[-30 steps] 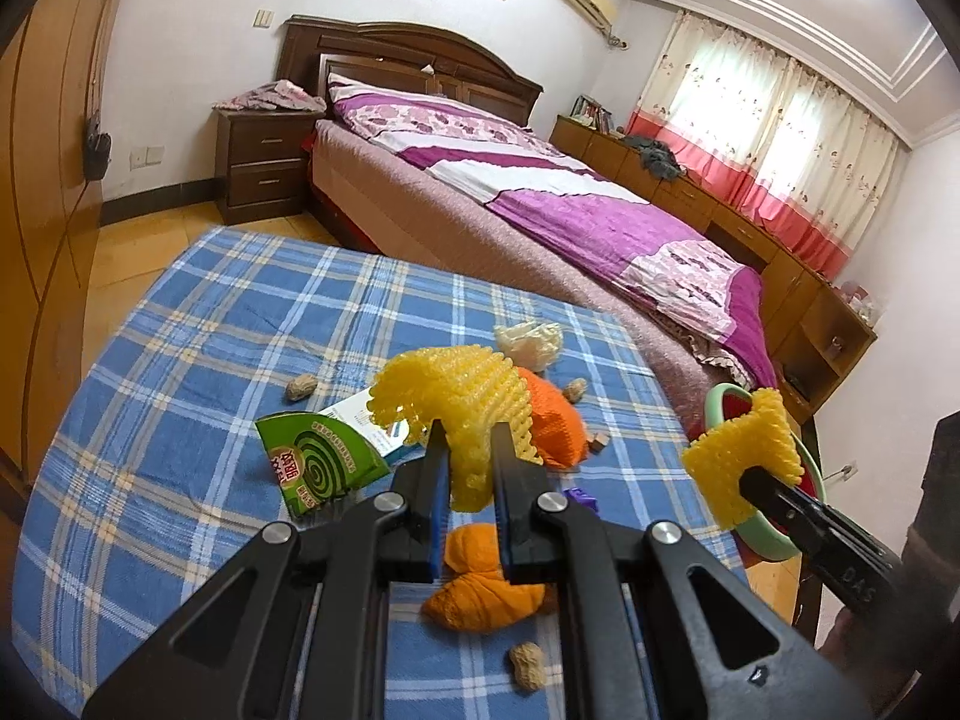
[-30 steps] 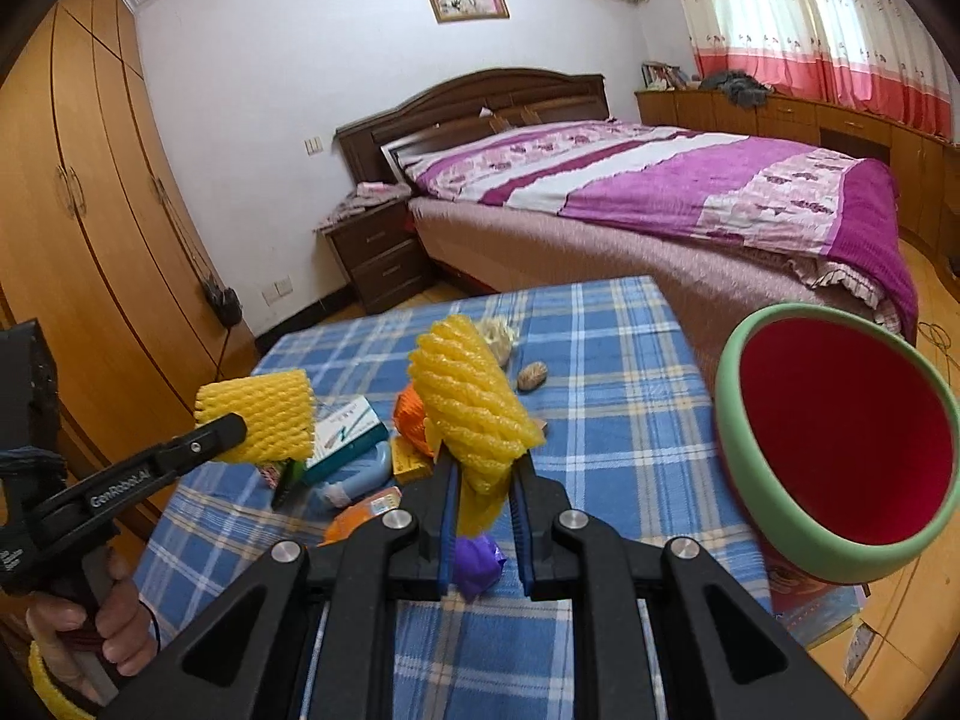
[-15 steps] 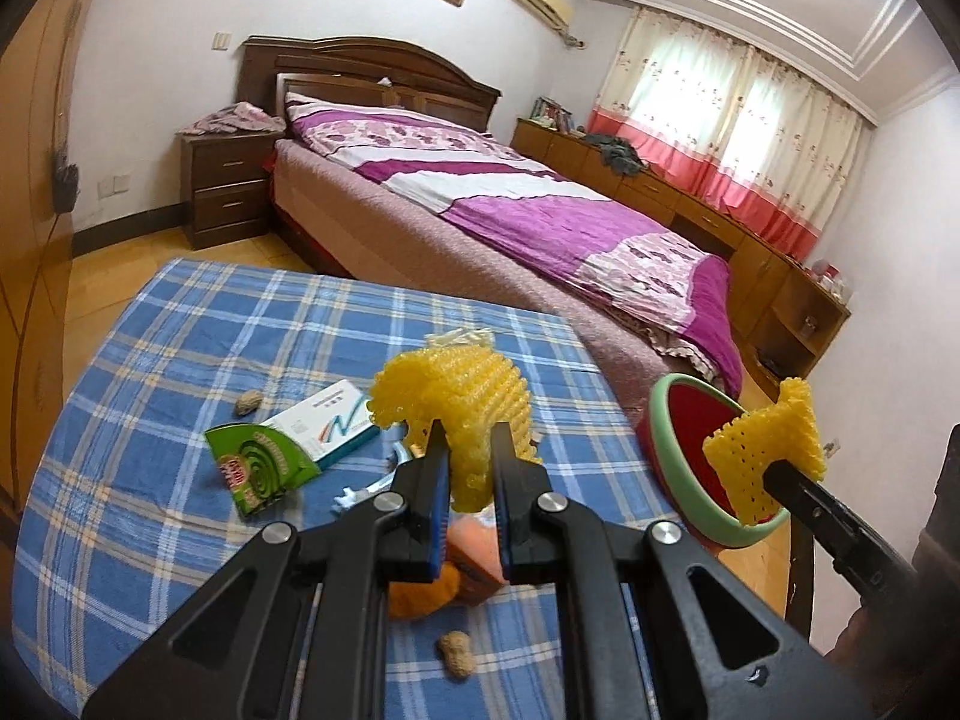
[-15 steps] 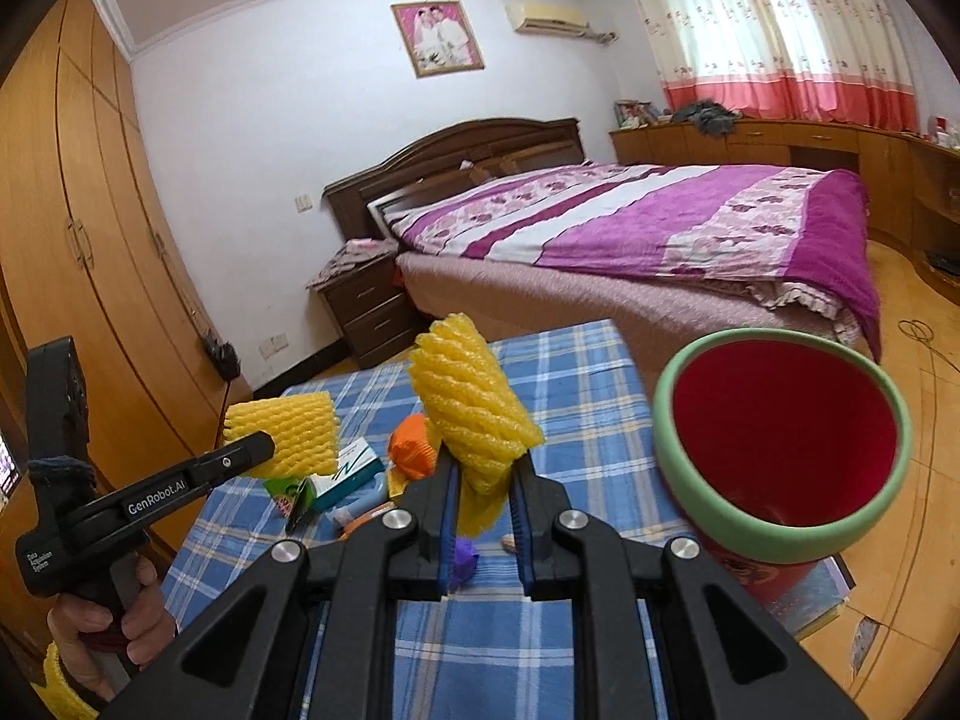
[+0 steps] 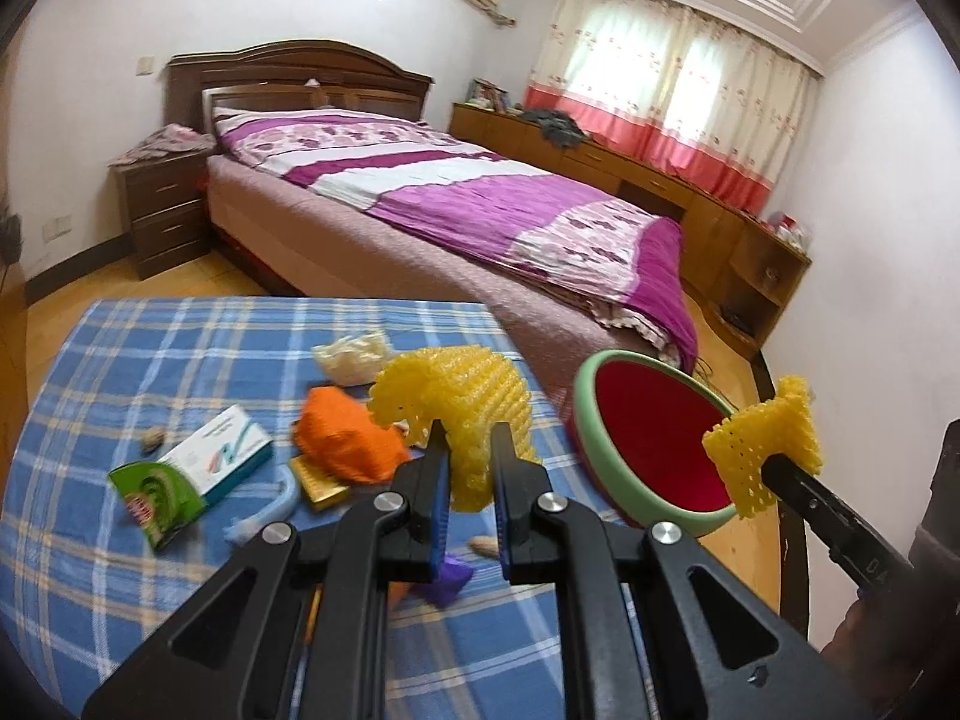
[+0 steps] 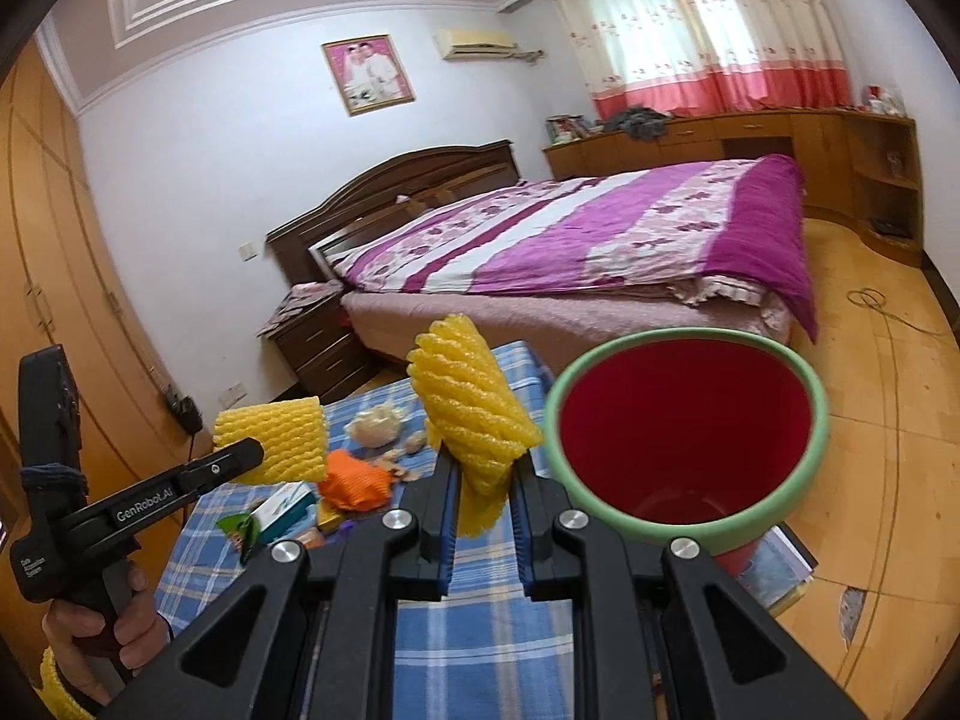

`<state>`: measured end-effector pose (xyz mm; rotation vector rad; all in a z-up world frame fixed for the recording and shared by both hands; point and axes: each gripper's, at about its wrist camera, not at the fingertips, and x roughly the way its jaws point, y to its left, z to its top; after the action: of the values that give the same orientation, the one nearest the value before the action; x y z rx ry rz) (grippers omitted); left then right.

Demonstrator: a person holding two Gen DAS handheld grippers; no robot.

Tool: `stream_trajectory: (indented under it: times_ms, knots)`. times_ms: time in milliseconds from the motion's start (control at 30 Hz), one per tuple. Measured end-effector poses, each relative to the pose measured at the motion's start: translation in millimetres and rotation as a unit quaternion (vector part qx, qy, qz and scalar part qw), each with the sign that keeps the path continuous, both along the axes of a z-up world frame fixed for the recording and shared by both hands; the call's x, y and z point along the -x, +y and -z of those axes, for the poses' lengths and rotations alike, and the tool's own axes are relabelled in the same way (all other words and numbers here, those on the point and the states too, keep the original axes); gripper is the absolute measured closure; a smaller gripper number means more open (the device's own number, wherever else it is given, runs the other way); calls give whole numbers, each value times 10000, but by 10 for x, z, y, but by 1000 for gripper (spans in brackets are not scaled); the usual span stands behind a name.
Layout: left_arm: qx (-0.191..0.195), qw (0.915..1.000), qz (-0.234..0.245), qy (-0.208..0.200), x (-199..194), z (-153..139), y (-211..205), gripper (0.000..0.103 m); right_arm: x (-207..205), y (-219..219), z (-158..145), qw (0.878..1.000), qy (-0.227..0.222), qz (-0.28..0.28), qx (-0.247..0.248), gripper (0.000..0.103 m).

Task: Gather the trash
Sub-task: 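Carry both yellow foam nets over the red bucket with both tools, then open both tools to drop the yellow foam nets into the bucket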

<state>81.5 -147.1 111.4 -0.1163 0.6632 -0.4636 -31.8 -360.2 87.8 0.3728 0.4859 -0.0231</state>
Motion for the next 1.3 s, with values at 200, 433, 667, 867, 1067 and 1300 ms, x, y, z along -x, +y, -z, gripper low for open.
stream_trajectory:
  times_ms: [200,433,667,867,1067,1300]
  knots:
    - [-108,9993,345,1,-92,17,-414,91,10,-294,108,9993,119,338,-93,86]
    - [-216,9968,765,66,-189,141,-927,91,-28,-641,272,9969,318,718,-90,85]
    - [-454,9923,1147,121,-315,343,-1408,91,-119,-940,470,9930,574,1015,-165,85]
    - [-536,9898,1283,318,-463,540,-1668,91,-192,-1102,602,9906,730,1146,-183,84]
    - [-572,9876,1417,352,-491,630,-1787,90,-236,-1176,671,9893,802,1207,-187,79]
    - [-569,9882,1387,327,-508,643,-1805,62,-281,-1182,667,9891,777,1241,-169,70]
